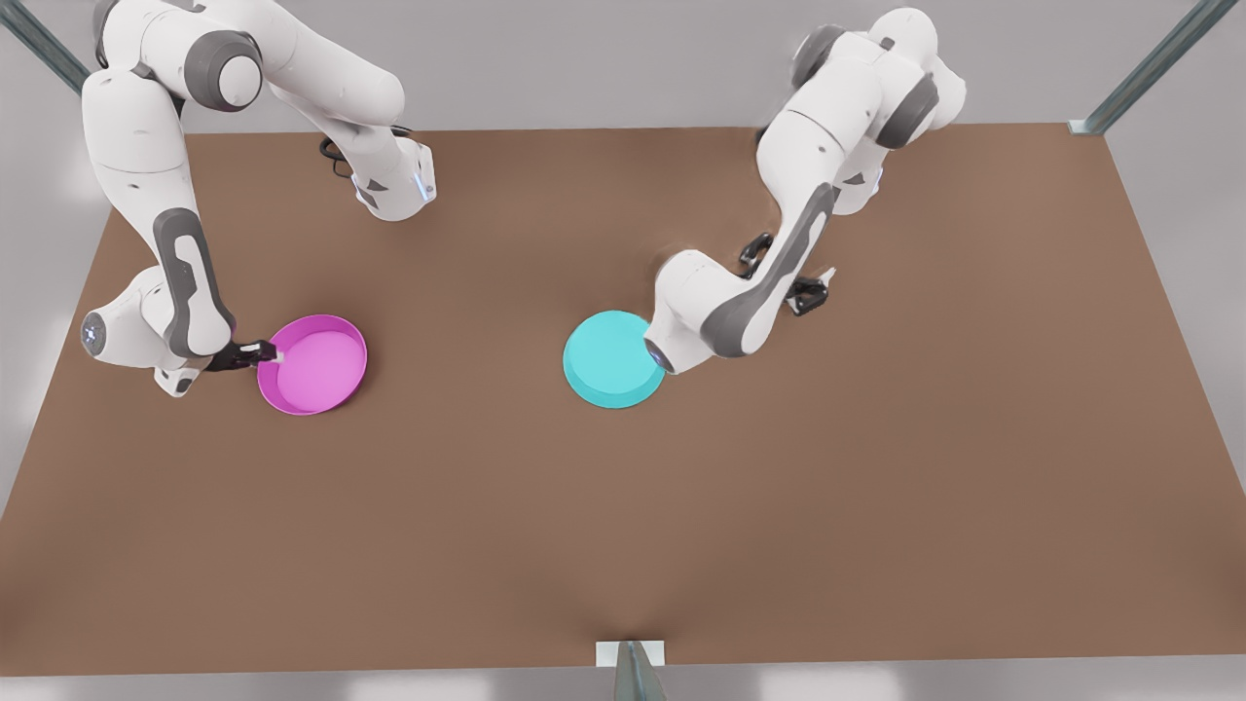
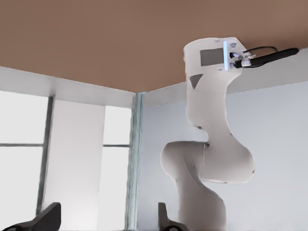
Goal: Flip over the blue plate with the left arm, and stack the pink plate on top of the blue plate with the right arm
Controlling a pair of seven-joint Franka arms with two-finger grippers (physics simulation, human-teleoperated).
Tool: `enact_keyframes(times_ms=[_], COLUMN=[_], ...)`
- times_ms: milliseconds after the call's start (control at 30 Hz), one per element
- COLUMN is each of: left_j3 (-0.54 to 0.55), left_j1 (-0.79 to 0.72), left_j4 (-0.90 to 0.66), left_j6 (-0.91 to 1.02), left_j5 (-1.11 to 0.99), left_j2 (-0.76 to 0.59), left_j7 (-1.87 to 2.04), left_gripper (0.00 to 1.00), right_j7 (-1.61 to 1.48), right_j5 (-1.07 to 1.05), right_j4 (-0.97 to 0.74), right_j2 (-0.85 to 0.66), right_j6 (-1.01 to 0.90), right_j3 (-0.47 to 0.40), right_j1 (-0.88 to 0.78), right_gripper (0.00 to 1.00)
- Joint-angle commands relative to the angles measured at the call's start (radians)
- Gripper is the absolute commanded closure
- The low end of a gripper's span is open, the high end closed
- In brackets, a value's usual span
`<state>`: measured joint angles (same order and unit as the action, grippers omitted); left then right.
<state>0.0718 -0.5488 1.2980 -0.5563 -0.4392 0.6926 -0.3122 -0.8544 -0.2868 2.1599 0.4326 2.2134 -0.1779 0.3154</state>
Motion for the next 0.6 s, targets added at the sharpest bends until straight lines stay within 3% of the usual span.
enact_keyframes(times_ms=[0, 33, 167, 233, 267, 300, 333, 433, 567], left_j3=[-0.029, -0.086, -0.109, -0.107, -0.054, 0.006, 0.034, 0.033, 0.034], left_j1=[0.02, 0.075, 0.391, 0.455, 0.483, 0.507, 0.512, 0.511, 0.511], left_j4=[-0.003, -0.008, 0.01, 0.257, 0.333, 0.363, 0.349, 0.078, 0.006], left_j6=[-0.02, -0.132, -0.448, -0.722, -0.833, -0.967, -1.053, -0.919, -0.866], left_j5=[-0.068, -0.101, 0.042, 0.285, 0.324, 0.366, 0.37, 0.419, 0.422], left_j2=[0.008, -0.028, -0.292, -0.618, -0.683, -0.702, -0.627, -0.45, -0.407], left_j7=[0.007, -0.007, -0.035, 0.045, 0.145, 0.261, 0.334, 0.349, 0.351], left_gripper=[0.0, 0.0, 0.0, 0.0, 0.0, 0.0, 0.0, 0.0, 0.0], right_j7=[0.0, 0.0, 0.0, 0.0, 0.0, 0.0, 0.0, 0.001, 0.005], right_j5=[0.0, 0.0, 0.0, 0.0, 0.0, 0.0, 0.0, -0.002, -0.002], right_j4=[0.0, 0.0, 0.0, 0.0, -0.003, -0.008, -0.008, -0.009, -0.011], right_j2=[0.0, 0.0, 0.002, 0.003, 0.008, 0.009, 0.009, 0.014, 0.015], right_j6=[0.0, 0.006, 0.019, 0.02, 0.022, 0.02, 0.02, 0.022, 0.022], right_j3=[0.0, 0.0, 0.0, 0.0, 0.0, 0.0, 0.0, 0.002, 0.003], right_j1=[-0.001, -0.001, -0.001, -0.001, -0.001, -0.001, -0.001, -0.001, -0.002], right_gripper=[0.64, 0.64, 0.64, 0.64, 0.64, 0.64, 0.64, 0.64, 0.64])
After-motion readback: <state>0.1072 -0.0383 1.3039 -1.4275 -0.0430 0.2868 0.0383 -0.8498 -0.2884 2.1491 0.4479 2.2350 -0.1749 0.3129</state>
